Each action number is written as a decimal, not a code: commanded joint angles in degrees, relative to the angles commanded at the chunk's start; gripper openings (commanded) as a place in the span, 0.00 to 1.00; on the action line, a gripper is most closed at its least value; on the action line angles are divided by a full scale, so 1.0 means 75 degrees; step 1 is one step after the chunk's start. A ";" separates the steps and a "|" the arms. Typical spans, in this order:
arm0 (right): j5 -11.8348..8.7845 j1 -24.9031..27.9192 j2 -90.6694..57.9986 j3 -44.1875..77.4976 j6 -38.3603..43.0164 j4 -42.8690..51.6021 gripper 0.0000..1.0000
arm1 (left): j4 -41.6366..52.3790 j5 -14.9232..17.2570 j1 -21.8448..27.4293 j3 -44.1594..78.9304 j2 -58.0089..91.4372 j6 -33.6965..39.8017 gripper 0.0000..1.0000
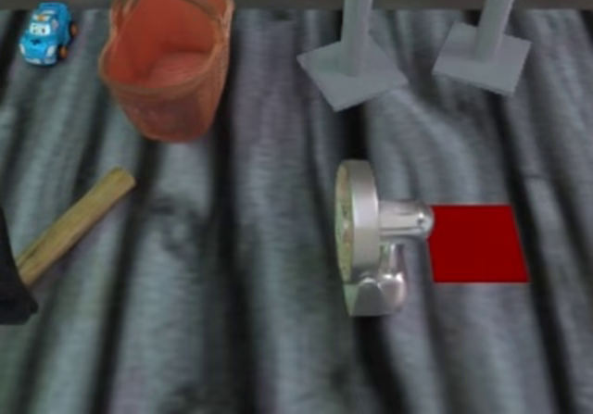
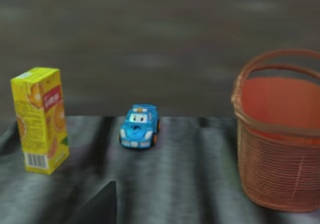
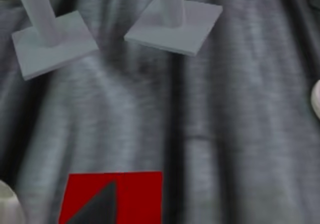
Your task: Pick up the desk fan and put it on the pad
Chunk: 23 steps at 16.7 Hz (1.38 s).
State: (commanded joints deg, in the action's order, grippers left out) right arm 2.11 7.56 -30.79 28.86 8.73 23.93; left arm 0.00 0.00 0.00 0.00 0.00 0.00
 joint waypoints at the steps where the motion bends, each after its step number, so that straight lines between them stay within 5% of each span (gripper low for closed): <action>1: 0.0028 0.0174 -0.0634 0.0648 0.0197 0.0467 1.00 | 0.0000 0.0000 0.0000 0.0000 0.0000 0.0000 1.00; 15: -0.0089 0.3331 -1.0391 1.0723 0.3036 0.7138 1.00 | 0.0000 0.0000 0.0000 0.0000 0.0000 0.0000 1.00; 23: -0.0259 0.4277 -1.2866 1.3206 0.3697 0.8897 1.00 | 0.0000 0.0000 0.0000 0.0000 0.0000 0.0000 1.00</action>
State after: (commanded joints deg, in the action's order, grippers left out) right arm 0.17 39.63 -127.29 127.90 36.46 90.66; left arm 0.00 0.00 0.00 0.00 0.00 0.00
